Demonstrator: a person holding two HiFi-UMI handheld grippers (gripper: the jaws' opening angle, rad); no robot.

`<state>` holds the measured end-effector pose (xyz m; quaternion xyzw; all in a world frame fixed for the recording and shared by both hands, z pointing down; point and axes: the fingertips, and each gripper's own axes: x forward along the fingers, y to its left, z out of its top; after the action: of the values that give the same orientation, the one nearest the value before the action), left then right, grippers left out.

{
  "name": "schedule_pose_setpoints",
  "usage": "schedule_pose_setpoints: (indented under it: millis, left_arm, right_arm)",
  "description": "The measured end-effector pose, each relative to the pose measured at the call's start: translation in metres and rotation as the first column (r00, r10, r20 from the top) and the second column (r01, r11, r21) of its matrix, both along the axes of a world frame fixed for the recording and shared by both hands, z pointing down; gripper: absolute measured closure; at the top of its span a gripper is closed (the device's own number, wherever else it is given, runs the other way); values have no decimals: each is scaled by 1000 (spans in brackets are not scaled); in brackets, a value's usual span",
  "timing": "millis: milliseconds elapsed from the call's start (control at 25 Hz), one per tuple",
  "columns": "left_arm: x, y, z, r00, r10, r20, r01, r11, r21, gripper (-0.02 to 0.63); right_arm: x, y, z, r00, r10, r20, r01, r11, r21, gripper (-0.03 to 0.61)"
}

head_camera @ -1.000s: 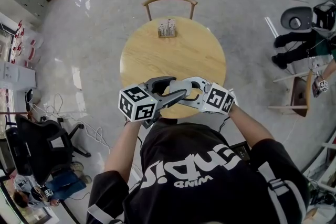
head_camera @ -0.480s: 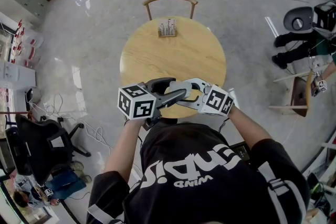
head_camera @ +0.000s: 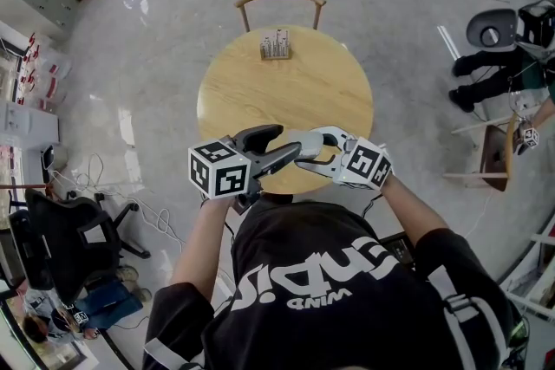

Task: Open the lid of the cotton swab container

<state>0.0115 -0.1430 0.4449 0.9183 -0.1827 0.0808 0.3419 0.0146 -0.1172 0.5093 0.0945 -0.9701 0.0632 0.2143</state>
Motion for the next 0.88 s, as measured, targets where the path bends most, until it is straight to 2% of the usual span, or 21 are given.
schedule_pose_setpoints:
  millis: [240, 440, 720, 880]
  left_arm:
    - [-18, -3, 7, 999, -51, 5, 51, 999, -13, 357]
    - [-28, -4, 9, 996, -89, 24, 89, 996, 8, 364]
    - [-38, -5, 9, 986, -161, 30, 159, 985, 64, 586]
    - [-47, -9, 10, 972, -237, -7, 236, 969, 76, 600]
  right_arm:
    - [17, -6, 1, 998, 63, 6, -63, 998, -18, 370]
    - [26, -10, -2, 993, 115, 16, -114, 993, -28, 370]
    - [34, -20, -13, 977, 212, 34, -211, 977, -40, 370]
    - [41, -27, -22, 954, 294, 58, -291, 955, -54, 370]
